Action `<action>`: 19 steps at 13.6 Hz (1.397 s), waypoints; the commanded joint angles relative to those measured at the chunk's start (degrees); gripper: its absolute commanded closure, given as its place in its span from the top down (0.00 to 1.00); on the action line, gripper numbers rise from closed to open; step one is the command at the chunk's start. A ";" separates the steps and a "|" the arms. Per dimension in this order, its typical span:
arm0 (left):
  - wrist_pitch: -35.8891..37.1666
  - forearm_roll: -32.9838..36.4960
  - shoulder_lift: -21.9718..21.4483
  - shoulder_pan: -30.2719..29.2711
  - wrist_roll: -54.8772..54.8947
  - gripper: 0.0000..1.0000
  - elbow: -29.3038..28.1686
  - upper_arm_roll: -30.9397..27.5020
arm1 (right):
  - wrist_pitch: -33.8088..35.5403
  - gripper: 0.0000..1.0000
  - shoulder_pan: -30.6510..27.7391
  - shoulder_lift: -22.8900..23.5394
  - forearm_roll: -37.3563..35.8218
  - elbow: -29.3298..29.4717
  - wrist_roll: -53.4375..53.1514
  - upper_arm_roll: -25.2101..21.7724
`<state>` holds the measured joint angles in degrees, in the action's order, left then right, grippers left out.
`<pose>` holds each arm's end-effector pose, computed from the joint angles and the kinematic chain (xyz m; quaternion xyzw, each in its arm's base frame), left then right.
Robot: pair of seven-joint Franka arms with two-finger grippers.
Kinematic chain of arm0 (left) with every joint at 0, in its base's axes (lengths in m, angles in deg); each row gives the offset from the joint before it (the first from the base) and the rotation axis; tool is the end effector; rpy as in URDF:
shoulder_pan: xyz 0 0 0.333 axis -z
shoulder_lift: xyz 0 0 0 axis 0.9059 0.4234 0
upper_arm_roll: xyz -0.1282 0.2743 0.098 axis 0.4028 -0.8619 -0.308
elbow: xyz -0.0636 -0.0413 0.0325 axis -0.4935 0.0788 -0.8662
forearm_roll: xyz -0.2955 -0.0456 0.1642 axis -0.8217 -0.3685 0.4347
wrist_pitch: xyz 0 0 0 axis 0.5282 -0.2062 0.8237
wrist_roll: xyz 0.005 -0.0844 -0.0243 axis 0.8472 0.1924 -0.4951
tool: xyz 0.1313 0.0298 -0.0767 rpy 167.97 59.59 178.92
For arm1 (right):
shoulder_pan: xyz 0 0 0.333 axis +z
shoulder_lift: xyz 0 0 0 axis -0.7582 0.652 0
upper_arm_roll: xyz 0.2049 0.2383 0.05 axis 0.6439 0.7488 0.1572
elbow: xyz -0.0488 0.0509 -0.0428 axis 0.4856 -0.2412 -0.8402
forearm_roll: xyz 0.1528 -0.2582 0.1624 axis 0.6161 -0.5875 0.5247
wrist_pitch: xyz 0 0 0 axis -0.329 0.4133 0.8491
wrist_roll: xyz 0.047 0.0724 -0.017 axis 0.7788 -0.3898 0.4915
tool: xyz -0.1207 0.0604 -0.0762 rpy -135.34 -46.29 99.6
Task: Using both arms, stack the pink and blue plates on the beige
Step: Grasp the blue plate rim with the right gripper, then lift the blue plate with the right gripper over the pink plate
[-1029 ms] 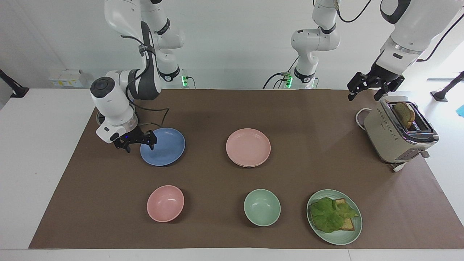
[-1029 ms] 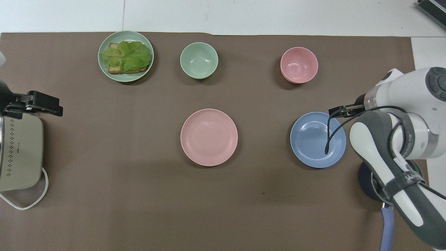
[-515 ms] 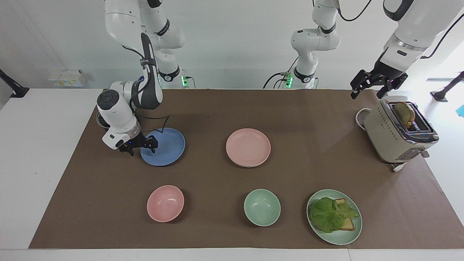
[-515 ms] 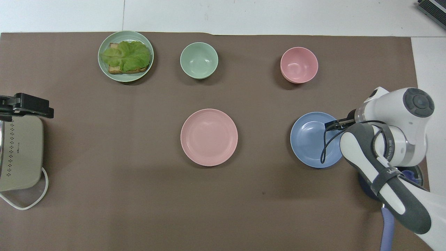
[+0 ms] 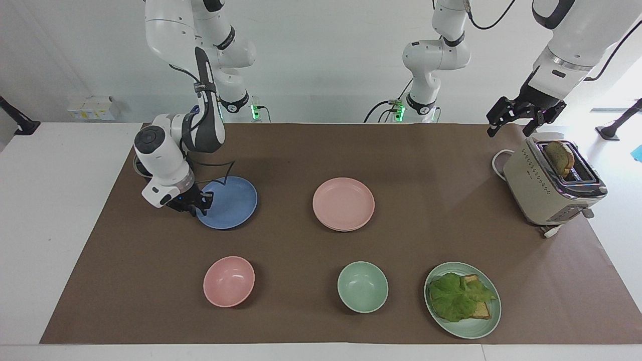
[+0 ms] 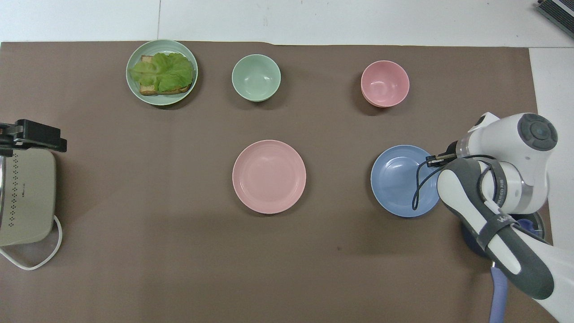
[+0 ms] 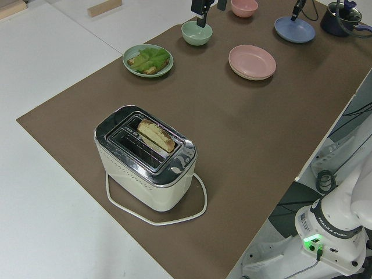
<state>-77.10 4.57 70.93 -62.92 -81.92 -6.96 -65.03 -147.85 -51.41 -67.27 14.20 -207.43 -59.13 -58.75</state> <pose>0.4915 -0.0313 0.5965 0.9995 0.0069 0.0030 0.0296 0.5393 -0.0232 0.2998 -0.9983 -0.0585 0.0026 0.0046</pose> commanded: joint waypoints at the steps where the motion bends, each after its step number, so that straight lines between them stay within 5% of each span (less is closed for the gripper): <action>1: 0.70 1.01 -0.36 -0.54 0.60 1.00 -0.19 0.44 | 0.65 0.00 -0.63 -0.76 1.19 0.33 -0.06 0.36; 14: 0.78 1.01 -0.36 -0.54 0.60 1.00 -0.19 0.44 | 19.81 0.00 0.69 -14.38 1.37 6.39 -3.74 1.94; 19: 0.78 1.01 -0.36 -0.54 0.60 1.00 -0.19 0.44 | 21.05 0.00 9.11 -14.65 3.74 7.54 -18.39 3.35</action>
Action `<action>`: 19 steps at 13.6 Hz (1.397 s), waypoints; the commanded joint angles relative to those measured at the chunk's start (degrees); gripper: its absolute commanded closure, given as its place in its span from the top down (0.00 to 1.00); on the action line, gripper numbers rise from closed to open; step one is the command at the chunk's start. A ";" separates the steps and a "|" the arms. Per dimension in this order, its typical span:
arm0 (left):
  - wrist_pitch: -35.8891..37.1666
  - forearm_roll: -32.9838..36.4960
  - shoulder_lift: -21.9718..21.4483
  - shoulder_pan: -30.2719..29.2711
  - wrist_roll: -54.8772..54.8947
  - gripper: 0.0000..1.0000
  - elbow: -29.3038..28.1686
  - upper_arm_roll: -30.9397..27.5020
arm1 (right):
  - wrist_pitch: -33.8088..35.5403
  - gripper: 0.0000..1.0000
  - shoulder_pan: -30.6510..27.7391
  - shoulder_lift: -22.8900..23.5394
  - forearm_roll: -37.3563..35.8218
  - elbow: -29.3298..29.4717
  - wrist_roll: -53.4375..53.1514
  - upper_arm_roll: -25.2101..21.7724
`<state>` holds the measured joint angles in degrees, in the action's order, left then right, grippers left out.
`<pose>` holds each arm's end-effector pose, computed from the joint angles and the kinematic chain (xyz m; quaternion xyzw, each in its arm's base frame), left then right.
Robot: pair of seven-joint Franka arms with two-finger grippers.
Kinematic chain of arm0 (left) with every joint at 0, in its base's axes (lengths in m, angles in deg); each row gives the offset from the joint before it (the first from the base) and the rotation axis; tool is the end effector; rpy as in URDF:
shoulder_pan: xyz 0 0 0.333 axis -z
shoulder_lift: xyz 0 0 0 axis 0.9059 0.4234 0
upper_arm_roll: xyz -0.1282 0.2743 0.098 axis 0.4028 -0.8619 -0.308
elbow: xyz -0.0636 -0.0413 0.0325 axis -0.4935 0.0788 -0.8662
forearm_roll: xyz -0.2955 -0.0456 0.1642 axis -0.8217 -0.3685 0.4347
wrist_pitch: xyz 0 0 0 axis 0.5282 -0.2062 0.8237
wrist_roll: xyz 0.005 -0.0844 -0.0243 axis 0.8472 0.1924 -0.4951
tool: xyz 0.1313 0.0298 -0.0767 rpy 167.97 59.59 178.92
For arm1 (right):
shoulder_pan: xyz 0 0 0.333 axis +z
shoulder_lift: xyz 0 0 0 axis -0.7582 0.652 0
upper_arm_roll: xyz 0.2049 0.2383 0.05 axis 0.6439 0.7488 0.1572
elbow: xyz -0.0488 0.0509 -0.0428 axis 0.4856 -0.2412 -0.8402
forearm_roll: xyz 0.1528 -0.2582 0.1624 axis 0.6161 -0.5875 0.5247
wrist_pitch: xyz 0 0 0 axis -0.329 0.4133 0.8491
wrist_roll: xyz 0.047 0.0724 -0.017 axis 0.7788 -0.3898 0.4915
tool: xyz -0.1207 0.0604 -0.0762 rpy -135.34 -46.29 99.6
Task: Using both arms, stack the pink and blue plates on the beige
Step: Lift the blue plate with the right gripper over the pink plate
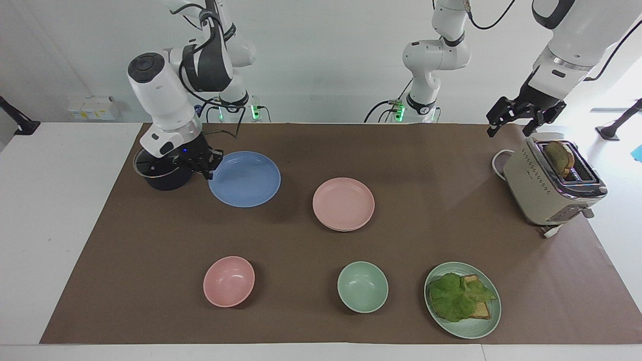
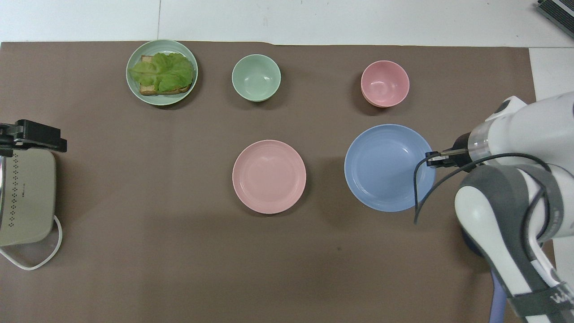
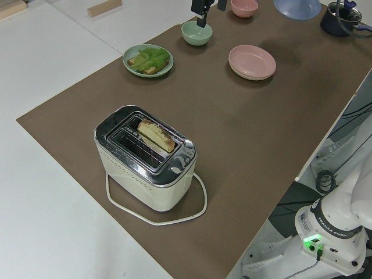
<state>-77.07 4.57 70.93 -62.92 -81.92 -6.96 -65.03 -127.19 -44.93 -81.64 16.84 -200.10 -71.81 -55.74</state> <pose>0.4914 -0.0313 0.5965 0.9995 0.0069 0.0027 0.0296 0.5022 0.0679 0.4529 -0.9993 -0.0242 -0.0036 0.0282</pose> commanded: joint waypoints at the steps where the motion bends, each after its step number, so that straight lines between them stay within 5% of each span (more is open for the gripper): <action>1: 0.75 1.01 -0.36 -0.53 0.60 1.00 -0.19 0.43 | -0.31 0.00 5.43 -0.11 1.28 0.20 -9.50 0.34; 6: 0.75 1.01 -0.36 -0.53 0.60 1.00 -0.19 0.43 | -5.31 0.00 14.68 1.82 1.54 0.12 -22.62 0.34; 9: 0.75 1.01 -0.36 -0.53 0.60 1.00 -0.19 0.43 | -7.86 0.00 15.91 3.40 6.36 0.20 -22.37 0.34; 19: 0.66 1.01 -0.36 -0.53 0.60 1.00 -0.19 0.43 | -17.01 0.00 20.75 12.45 6.46 -0.15 -21.40 1.13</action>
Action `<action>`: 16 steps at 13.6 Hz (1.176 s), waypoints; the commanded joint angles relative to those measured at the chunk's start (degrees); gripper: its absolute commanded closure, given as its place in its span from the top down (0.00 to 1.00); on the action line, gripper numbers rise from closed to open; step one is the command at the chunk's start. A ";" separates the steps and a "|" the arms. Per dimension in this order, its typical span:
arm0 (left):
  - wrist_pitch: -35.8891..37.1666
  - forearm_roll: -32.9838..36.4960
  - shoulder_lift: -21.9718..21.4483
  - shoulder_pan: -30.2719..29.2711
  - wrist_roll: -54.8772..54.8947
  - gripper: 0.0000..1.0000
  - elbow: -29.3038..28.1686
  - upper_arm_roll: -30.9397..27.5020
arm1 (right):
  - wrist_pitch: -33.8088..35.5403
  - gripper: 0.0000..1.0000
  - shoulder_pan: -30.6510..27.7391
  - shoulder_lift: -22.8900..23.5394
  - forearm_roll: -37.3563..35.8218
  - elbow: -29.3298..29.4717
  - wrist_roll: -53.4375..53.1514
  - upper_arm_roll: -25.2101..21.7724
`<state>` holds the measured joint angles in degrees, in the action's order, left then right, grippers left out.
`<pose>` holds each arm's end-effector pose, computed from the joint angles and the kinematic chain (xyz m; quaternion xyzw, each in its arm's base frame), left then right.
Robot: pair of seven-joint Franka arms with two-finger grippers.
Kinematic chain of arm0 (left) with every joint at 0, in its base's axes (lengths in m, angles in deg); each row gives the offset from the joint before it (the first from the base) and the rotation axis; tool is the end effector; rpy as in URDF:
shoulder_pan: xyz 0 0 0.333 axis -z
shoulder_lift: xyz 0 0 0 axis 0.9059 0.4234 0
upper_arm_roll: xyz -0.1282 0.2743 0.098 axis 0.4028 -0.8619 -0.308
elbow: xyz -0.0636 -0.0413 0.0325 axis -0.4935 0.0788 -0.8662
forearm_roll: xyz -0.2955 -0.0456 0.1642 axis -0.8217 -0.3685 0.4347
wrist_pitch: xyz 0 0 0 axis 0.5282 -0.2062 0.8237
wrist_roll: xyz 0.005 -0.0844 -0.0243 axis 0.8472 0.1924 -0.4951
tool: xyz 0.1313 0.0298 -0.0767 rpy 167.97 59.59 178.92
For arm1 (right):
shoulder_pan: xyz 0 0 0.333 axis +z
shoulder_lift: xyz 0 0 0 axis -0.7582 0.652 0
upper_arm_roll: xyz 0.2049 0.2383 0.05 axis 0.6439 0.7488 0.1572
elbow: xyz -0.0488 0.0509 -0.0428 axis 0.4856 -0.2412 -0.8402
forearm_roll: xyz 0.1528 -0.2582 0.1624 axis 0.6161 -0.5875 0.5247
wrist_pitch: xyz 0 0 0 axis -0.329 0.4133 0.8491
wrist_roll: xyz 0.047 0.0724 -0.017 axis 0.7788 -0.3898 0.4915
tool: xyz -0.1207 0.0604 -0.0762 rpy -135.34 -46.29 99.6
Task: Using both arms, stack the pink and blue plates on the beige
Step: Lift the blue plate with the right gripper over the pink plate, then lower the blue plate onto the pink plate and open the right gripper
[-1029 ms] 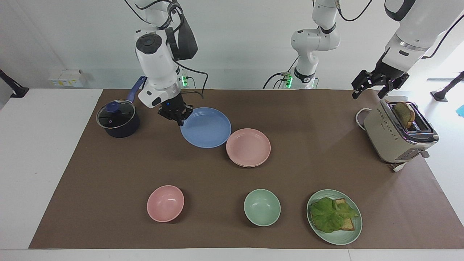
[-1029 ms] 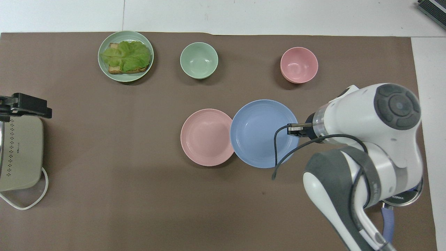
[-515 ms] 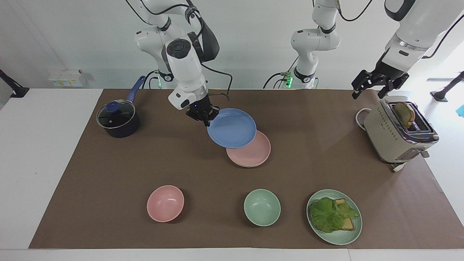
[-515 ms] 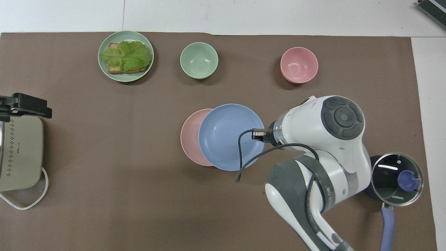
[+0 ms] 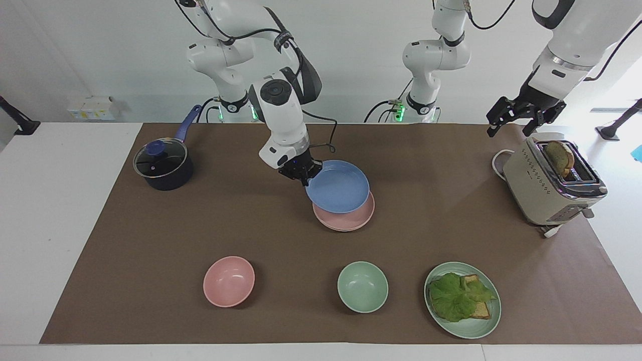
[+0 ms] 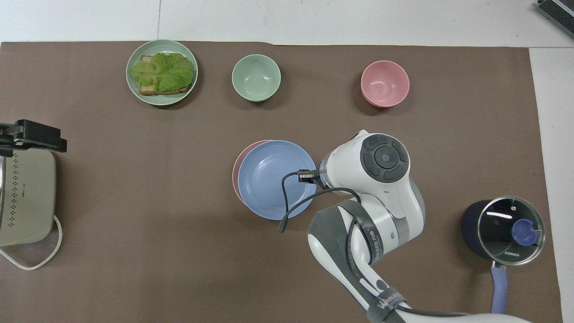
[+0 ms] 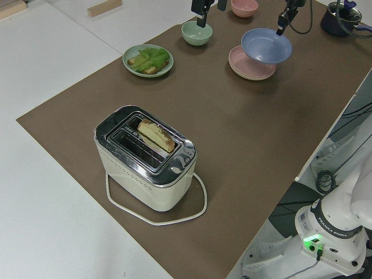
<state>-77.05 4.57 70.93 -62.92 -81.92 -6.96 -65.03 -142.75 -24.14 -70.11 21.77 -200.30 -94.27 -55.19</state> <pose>0.4913 -0.0313 0.5965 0.9995 0.0069 0.0025 0.0296 0.4915 0.2747 0.3700 -0.9970 0.0177 -0.0059 0.0753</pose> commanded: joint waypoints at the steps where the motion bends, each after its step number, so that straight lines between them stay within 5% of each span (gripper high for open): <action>1: 0.73 1.01 -0.36 -0.53 0.60 1.00 -0.19 0.43 | -2.16 0.00 0.58 1.63 1.53 -0.12 1.06 0.58; 5: 0.74 1.01 -0.36 -0.53 0.60 1.00 -0.19 0.43 | -5.42 0.00 1.55 3.75 1.53 -0.12 2.19 0.58; 7: 0.65 1.01 -0.36 -0.53 0.60 1.00 -0.19 0.43 | -5.15 0.40 0.85 3.75 1.53 -0.21 3.61 0.58; 8: 0.73 1.01 -0.36 -0.53 0.60 1.00 -0.19 0.43 | -5.06 0.79 0.85 3.83 1.53 -0.21 3.26 0.58; 9: 0.74 1.01 -0.36 -0.53 0.60 1.00 -0.19 0.43 | -4.72 1.00 0.93 3.83 1.53 0.05 3.17 0.58; 16: 0.74 1.01 -0.36 -0.53 0.60 1.00 -0.19 0.43 | 2.91 1.00 -6.34 -3.54 -2.93 3.47 3.35 -0.30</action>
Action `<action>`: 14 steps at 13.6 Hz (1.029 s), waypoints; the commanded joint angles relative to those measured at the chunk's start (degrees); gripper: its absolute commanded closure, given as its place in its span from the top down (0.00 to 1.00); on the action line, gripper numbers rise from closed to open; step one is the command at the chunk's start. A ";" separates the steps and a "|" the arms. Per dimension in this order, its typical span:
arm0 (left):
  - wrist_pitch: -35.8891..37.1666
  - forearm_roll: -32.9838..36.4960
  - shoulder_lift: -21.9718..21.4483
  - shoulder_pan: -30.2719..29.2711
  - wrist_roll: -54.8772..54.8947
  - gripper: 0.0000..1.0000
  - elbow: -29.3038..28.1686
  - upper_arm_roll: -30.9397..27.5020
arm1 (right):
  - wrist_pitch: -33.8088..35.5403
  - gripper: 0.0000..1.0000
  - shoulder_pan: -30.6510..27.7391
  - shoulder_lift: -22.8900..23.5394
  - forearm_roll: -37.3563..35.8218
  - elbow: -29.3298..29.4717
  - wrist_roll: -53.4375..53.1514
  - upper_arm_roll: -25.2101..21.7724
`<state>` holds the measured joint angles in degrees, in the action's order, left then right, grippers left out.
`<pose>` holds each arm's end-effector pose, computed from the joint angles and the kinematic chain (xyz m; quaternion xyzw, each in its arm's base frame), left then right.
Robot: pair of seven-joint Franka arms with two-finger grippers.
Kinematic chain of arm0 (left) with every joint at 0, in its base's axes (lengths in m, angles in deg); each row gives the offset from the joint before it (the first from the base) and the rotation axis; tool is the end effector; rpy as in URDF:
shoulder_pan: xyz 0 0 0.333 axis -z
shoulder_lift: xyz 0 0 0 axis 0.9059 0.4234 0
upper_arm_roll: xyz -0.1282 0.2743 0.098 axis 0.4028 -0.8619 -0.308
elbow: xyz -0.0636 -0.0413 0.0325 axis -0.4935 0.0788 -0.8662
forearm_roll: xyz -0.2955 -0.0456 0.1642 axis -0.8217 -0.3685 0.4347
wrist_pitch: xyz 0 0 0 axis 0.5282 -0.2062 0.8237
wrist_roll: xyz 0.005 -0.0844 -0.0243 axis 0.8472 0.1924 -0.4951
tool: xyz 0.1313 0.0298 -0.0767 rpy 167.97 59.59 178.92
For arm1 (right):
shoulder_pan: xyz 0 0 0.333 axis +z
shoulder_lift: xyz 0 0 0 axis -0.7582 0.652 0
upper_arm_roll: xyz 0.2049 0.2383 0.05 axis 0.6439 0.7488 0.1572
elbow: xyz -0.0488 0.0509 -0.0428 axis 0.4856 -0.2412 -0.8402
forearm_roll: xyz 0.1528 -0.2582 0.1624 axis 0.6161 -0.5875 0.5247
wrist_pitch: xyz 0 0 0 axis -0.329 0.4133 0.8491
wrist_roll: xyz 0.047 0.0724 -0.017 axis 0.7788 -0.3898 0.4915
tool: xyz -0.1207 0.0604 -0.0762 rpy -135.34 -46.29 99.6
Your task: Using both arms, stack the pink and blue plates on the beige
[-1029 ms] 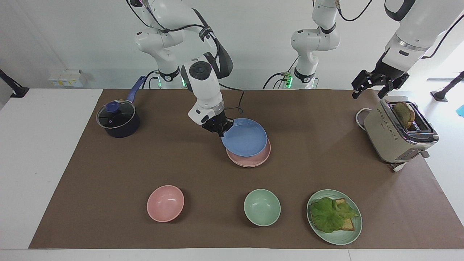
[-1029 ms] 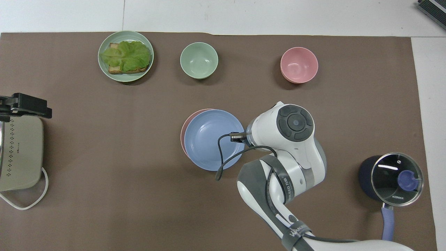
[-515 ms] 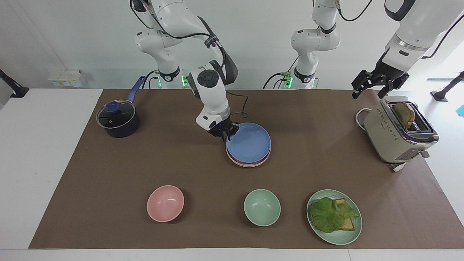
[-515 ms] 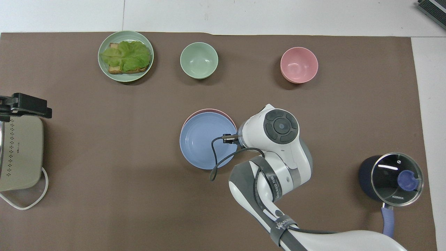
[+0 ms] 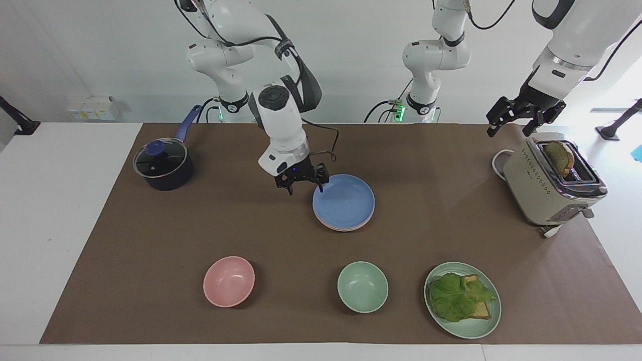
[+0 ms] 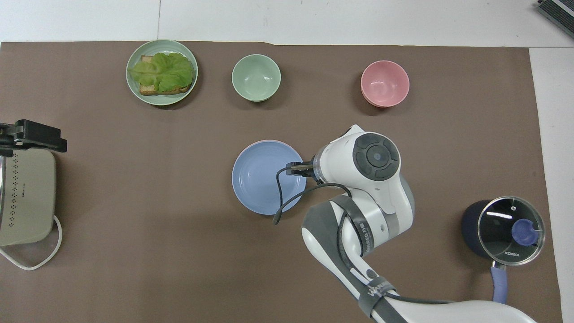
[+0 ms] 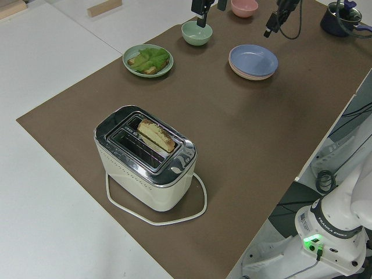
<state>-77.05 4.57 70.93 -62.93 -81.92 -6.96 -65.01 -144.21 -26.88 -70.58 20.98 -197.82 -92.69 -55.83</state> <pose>0.4913 -0.0314 0.5965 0.9995 0.0068 0.0025 0.0296 0.5201 0.2498 0.3957 -0.9949 0.0286 -0.0467 0.0850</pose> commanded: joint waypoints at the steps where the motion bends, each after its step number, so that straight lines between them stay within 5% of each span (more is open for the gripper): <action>1: 0.73 1.01 -0.36 -0.53 0.60 1.00 -0.19 0.41 | 7.26 1.00 -4.84 -3.60 -5.73 2.65 1.77 0.34; 9: 0.73 1.01 -0.36 -0.53 0.60 1.00 -0.19 0.41 | 22.56 1.00 -14.16 -11.33 -9.46 9.33 6.42 0.34; 14: 0.73 1.01 -0.36 -0.53 0.60 1.00 -0.19 0.41 | 35.40 1.00 -17.51 -11.60 -9.46 17.68 11.70 0.34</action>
<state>-77.05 4.57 70.93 -62.93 -81.92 -6.96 -65.00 -112.61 -43.10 -82.88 12.04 -183.47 -83.22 -56.03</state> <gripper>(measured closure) 0.000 0.000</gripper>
